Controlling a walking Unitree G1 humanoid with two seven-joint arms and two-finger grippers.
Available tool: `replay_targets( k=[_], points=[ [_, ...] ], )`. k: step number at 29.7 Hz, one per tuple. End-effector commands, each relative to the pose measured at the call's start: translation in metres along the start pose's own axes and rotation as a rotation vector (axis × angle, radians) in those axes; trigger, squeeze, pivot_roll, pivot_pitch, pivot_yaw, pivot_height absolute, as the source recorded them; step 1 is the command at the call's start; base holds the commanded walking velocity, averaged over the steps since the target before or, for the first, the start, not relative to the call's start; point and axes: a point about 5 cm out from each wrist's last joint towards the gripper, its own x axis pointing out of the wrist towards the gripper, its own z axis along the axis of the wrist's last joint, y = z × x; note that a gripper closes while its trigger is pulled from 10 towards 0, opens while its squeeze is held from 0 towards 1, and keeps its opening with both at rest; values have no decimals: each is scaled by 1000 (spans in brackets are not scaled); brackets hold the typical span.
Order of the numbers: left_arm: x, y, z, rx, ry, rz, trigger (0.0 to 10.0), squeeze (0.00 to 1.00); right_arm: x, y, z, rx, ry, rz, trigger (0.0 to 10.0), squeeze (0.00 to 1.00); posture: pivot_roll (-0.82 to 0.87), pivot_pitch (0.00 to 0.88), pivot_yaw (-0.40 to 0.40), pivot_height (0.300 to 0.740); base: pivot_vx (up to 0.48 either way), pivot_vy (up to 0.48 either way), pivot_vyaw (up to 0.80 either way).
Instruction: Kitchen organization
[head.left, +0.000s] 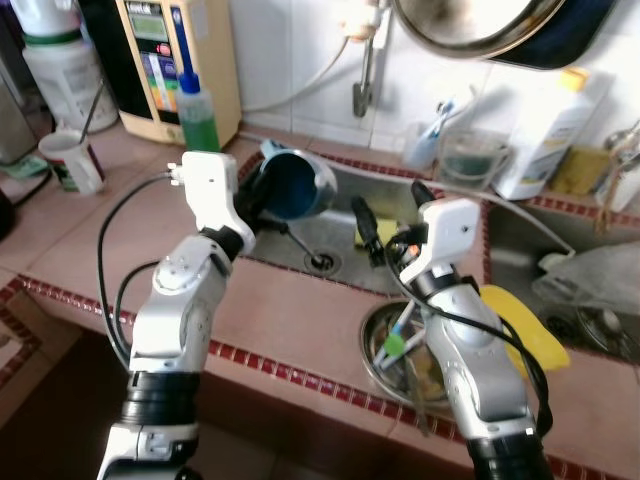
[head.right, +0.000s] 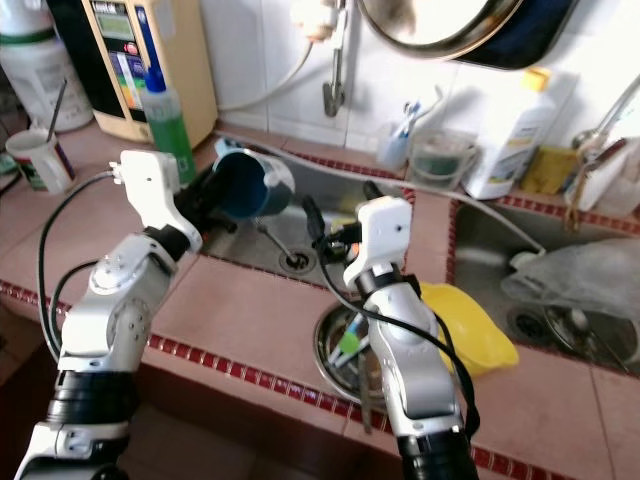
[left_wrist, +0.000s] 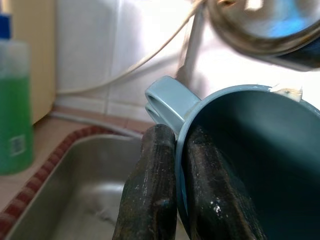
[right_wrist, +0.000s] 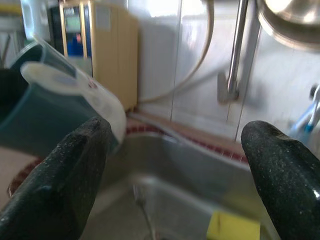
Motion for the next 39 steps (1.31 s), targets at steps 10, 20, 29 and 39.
replay_targets(
  k=[10, 20, 29, 39],
  points=[
    [16, -2, -3, 104, 46, -50, 10000, 0, -9, 8, -2, 41, 60, 78, 10000, 0, -50, 3, -12, 740, 0, 0, 0],
    [36, 2, -14, 175, 104, -106, 10000, 0, -28, 18, 3, 97, 146, 137, 10000, 0, -124, 60, 10, 740, 0, 0, 0],
    [50, 5, -24, 200, 155, -125, 10000, 0, -48, 13, 6, 76, 194, 80, 10000, 0, -195, 112, 31, 740, 0, 0, 0],
    [59, 5, -26, 244, 194, -140, 10000, 0, -66, 15, 10, 84, 235, 38, 10000, 0, -254, 159, 54, 740, 0, 0, 0]
  ],
)
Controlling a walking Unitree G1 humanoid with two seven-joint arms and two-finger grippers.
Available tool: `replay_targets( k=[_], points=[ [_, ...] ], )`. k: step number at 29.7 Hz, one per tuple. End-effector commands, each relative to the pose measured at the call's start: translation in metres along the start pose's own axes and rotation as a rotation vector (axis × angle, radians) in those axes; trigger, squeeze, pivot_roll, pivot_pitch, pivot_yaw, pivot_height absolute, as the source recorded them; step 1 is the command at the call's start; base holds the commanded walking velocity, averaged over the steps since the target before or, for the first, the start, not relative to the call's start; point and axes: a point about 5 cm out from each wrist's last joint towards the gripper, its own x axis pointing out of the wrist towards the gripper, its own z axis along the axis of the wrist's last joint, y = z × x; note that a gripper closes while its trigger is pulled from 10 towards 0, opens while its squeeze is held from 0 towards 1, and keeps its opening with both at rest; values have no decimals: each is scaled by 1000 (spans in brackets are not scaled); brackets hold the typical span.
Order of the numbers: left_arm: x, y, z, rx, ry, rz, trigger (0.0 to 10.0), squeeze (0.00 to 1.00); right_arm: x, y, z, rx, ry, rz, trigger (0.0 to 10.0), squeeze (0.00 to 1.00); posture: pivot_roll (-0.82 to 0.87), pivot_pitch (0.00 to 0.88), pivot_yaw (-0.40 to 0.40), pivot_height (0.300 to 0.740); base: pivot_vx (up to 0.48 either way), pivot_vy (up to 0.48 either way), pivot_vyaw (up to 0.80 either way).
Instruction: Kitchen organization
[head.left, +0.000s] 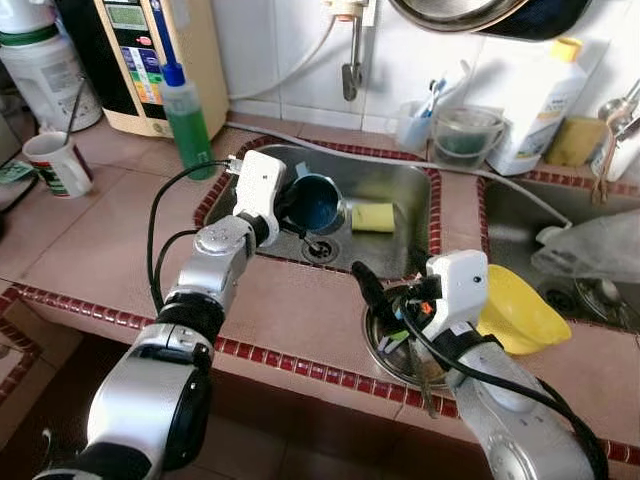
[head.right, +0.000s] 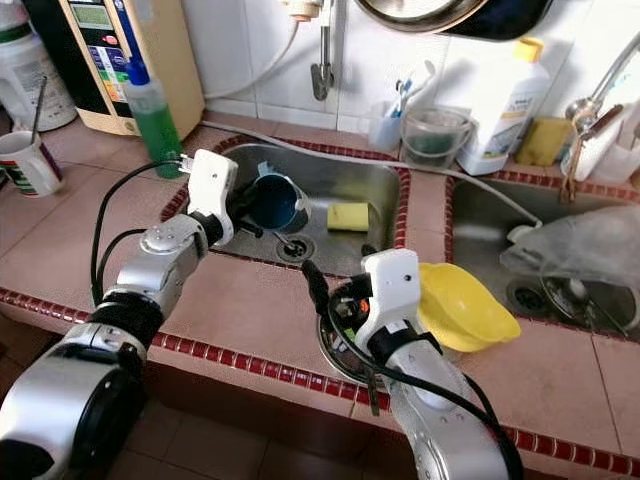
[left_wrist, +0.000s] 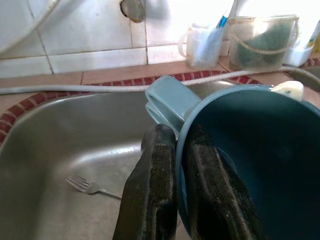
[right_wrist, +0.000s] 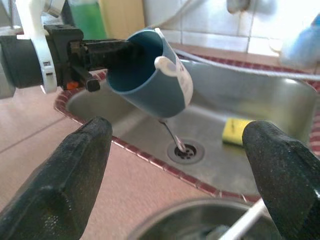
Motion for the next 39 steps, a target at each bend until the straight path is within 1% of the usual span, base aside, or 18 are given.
replay_targets(
  k=[1, 14, 20, 27, 37, 38, 39],
  points=[
    [2, 2, 7, 38, -10, -11, 10000, 0, -5, 1, 3, 4, -1, -13, 10000, 0, -254, 159, 54, 740, 0, 0, 0],
    [3, 10, 6, 109, 39, -10, 10000, 0, -22, 1, 6, 18, 37, -61, 10000, 0, -282, 211, 57, 740, 0, 0, 0],
    [3, 10, 5, 121, 47, -13, 10000, 0, -25, 1, 5, 24, 46, -70, 10000, 0, -287, 221, 54, 740, 0, 0, 0],
    [3, 11, 6, 115, 47, -8, 10000, 0, -26, 1, 6, 29, 57, -71, 10000, 0, -286, 222, 56, 740, 0, 0, 0],
    [3, 13, 10, 106, 36, -12, 10000, 0, -24, 5, 8, 40, 42, -32, 10000, 0, -283, 205, 53, 740, 0, 0, 0],
    [3, 13, 10, 106, 36, -11, 10000, 361, -24, 6, 8, 41, 40, -25, 10000, 0, -283, 205, 53, 740, 0, 0, 0],
    [3, 13, 10, 104, 34, -12, 10000, 478, -23, 7, 8, 44, 38, -15, 10000, 0, -283, 205, 53, 740, 0, 0, 0]
  ],
)
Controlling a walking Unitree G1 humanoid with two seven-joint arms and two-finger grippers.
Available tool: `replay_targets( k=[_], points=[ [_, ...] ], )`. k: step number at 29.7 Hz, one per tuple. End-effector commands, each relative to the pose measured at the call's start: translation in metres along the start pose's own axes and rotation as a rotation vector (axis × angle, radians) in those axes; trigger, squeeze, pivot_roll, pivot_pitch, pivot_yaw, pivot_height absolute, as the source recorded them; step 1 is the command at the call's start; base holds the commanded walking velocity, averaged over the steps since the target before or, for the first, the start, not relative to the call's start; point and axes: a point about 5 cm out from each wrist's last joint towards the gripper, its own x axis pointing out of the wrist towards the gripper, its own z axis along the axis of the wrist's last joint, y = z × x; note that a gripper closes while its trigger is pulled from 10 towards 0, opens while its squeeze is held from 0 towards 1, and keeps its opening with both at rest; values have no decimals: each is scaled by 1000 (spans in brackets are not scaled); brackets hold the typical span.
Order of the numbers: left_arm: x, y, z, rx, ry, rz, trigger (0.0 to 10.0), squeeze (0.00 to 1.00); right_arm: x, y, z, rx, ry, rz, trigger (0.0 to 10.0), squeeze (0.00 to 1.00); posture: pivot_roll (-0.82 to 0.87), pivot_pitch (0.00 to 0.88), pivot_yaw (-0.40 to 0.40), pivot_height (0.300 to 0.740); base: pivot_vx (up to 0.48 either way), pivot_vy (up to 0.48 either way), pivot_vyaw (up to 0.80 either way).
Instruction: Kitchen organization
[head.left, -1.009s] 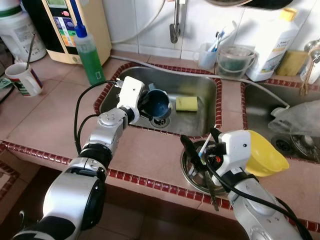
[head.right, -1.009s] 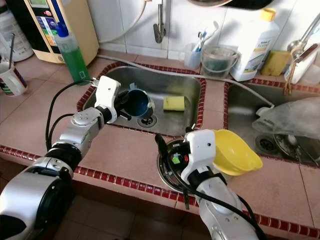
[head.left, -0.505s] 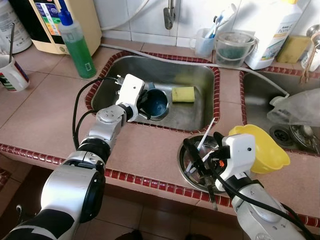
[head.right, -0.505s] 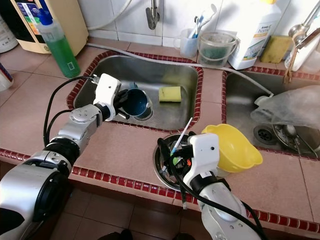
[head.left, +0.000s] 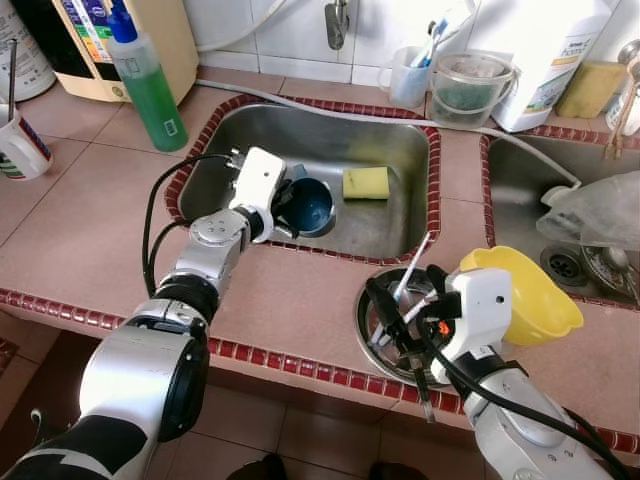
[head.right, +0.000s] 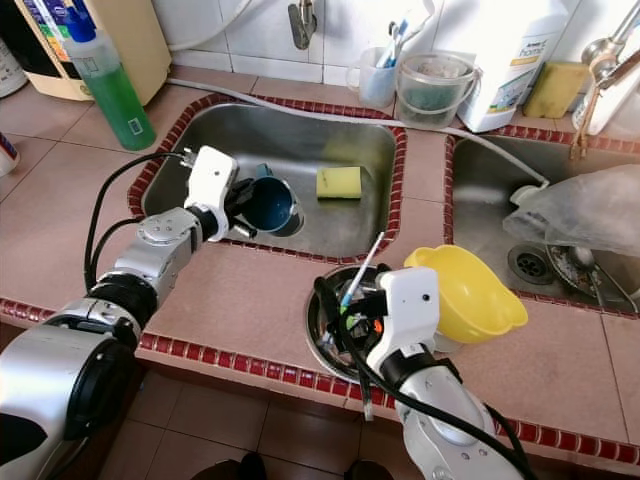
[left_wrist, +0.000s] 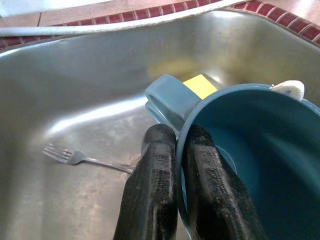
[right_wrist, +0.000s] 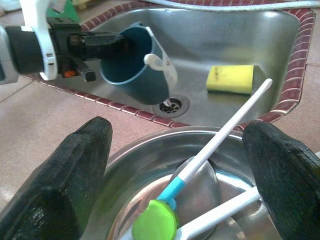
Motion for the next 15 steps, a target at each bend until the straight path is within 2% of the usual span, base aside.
replay_targets(
  k=[1, 15],
  points=[
    [1, 3, 11, 7, -30, -2, 10000, 1000, -1, 4, 4, 9, -16, 30, 10000, 0, -281, 199, 52, 740, 0, 0, 0],
    [1, 6, 14, -10, -43, -1, 10000, 1000, 1, 5, 5, 6, -22, 45, 10000, 0, -275, 186, 49, 740, 0, 0, 0]
  ],
)
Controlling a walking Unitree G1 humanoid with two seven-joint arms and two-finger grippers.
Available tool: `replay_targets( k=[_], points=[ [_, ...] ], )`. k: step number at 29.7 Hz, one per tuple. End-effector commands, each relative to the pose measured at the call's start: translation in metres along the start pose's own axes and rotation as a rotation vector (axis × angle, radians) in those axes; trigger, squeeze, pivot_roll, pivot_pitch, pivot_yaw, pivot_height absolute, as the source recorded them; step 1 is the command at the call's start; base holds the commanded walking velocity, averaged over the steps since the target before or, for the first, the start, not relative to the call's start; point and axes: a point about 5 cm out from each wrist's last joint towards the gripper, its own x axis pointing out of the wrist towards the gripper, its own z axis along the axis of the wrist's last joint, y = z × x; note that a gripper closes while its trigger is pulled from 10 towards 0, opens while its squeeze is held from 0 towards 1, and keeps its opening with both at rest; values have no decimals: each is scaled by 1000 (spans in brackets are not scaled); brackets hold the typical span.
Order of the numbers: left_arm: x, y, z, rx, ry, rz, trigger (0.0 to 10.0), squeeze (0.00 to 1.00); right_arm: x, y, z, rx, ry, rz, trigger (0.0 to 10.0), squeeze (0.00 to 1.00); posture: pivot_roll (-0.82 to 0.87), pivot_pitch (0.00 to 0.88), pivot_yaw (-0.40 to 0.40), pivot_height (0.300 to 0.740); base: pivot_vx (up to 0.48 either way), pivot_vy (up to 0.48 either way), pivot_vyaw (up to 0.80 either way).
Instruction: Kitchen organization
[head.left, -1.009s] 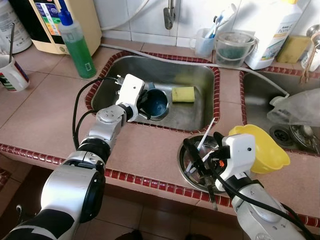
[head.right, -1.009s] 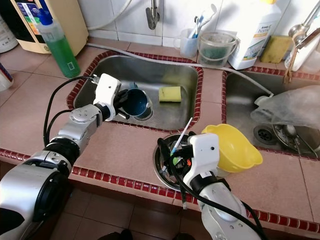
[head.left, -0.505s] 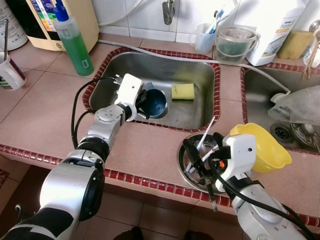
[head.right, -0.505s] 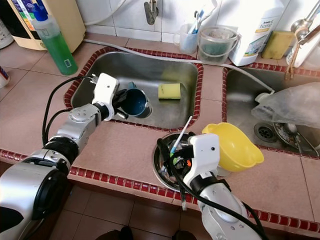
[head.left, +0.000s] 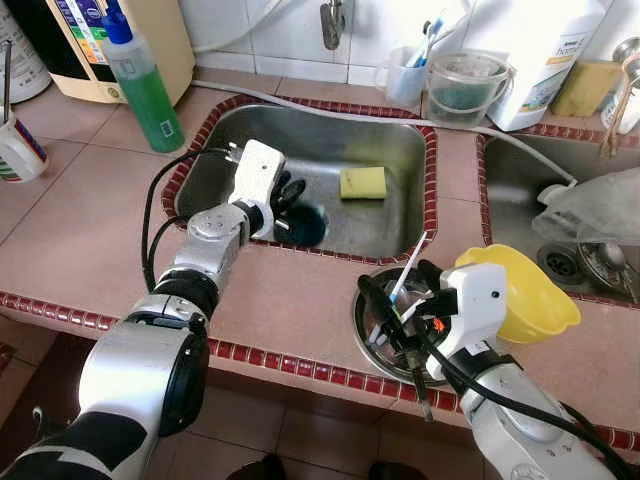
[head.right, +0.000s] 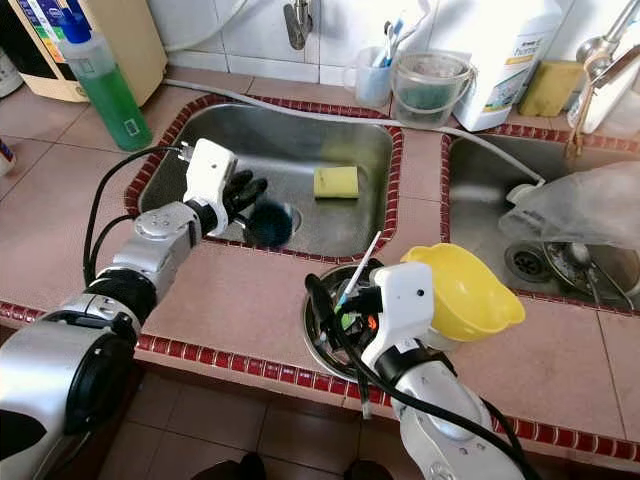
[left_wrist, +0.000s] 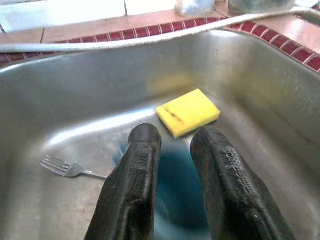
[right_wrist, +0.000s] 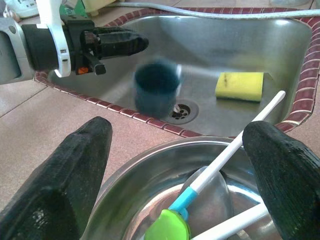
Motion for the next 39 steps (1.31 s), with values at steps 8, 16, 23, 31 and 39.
replay_targets(
  k=[8, 16, 23, 31, 39],
  points=[
    [0, 3, 4, 10, -6, 4, 10000, 1000, -1, 2, 1, 5, -6, 11, 10000, 0, -275, 186, 49, 740, 0, 0, 0],
    [0, 3, 4, 10, -6, 4, 10000, 1000, -1, 2, 1, 5, -6, 11, 10000, 0, -275, 186, 49, 740, 0, 0, 0],
    [0, 3, 4, 10, -6, 4, 10000, 1000, -1, 2, 1, 5, -6, 11, 10000, 0, -275, 186, 49, 740, 0, 0, 0],
    [-18, 34, 50, -19, -291, 46, 10000, 0, 39, -2, 20, 12, -189, 98, 10000, 0, -141, 113, 32, 740, 0, 0, 0],
    [-22, 33, 44, -25, -292, 52, 10000, 0, 48, -1, 21, 12, -204, 131, 10000, 0, -111, 99, 18, 740, 0, 0, 0]
  ],
)
